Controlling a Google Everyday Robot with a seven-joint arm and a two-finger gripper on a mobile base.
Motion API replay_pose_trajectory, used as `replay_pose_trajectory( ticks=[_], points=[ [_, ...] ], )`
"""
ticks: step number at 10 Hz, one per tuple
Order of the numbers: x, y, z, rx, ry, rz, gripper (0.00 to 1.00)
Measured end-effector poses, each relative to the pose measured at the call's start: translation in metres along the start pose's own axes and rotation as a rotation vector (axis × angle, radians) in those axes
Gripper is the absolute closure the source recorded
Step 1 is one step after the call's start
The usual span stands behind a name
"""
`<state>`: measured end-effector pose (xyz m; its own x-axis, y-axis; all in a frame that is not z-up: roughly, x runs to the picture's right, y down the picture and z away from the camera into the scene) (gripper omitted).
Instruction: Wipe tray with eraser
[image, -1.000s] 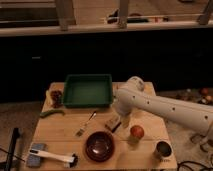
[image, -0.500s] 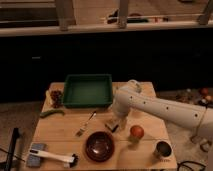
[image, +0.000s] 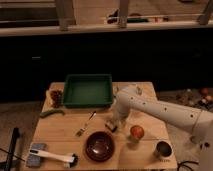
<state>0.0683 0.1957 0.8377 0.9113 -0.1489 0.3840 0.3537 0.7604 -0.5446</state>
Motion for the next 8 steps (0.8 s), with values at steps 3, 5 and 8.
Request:
replay_pose_trajectory(
  ticks=[3,5,8],
  points=[
    [0.0018,0.001,0.0037,-0.008,-0.007,0.006,0.45],
    [0.0032,0.0013,0.005,-0.01,-0.007,0.006,0.64],
    [0.0047,0.001,0.0089,-0.02,-0.013,-0.003,0.95]
  ],
)
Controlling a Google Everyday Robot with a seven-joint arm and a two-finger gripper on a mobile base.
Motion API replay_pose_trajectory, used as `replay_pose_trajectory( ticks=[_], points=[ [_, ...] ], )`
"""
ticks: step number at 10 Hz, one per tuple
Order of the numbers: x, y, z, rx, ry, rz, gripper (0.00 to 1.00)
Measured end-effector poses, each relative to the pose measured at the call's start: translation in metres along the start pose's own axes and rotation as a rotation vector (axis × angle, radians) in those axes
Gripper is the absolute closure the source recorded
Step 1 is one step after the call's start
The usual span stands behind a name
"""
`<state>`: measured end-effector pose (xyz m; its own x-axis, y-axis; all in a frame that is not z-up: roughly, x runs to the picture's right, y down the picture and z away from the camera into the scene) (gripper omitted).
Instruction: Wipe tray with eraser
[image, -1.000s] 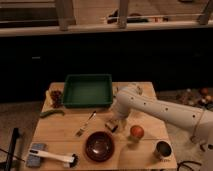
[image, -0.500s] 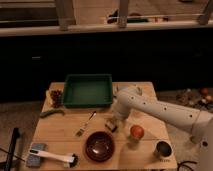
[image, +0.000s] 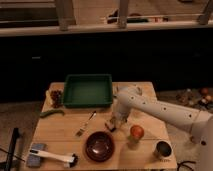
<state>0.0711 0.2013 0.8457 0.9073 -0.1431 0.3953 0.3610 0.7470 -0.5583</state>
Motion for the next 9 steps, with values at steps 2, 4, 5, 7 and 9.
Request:
replay_pose_trajectory(
  ticks=[2,4,5,7,9],
  points=[
    [0.001,0.001,0.003,-0.012,-0.012,-0.003,1.0],
    [0.002,0.001,0.003,-0.013,-0.009,-0.005,1.0],
    [0.002,0.001,0.003,-0.013,-0.009,-0.005,1.0],
    [0.013,-0.006,-0.011,-0.005,-0.002,-0.008,1.0],
    [0.015,-0.015,-0.025,0.011,-0.001,-0.011,1.0]
  ],
)
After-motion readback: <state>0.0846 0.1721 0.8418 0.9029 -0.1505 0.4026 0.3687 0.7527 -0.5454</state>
